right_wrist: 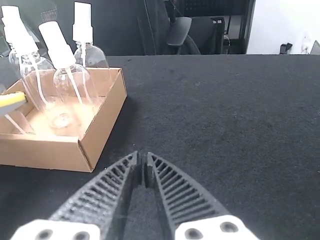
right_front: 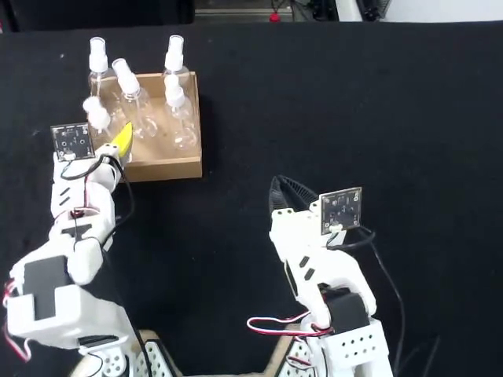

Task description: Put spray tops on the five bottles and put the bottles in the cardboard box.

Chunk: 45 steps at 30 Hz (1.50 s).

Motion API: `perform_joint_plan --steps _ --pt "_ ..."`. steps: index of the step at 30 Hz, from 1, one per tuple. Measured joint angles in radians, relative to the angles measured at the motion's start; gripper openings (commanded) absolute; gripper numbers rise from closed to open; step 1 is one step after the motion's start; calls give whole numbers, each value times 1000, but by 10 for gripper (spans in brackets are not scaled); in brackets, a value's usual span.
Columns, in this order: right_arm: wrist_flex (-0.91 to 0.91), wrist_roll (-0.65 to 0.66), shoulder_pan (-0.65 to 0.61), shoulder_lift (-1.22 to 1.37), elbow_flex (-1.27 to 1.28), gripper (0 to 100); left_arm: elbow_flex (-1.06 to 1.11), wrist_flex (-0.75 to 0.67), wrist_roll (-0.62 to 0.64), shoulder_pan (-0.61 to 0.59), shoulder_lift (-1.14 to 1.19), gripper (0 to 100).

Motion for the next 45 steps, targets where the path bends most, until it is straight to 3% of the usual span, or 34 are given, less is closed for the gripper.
perform_joint_plan --steps 19,38,41,45 --pt "0 0 0 0 0 15 264 0 0 -2 -296 340" --pt "0 0 0 0 0 15 545 6 0 -20 -842 339" --pt "0 0 0 0 0 15 468 124 0 -46 -907 339" --pt "0 0 0 0 0 15 242 496 3 -71 -994 339"
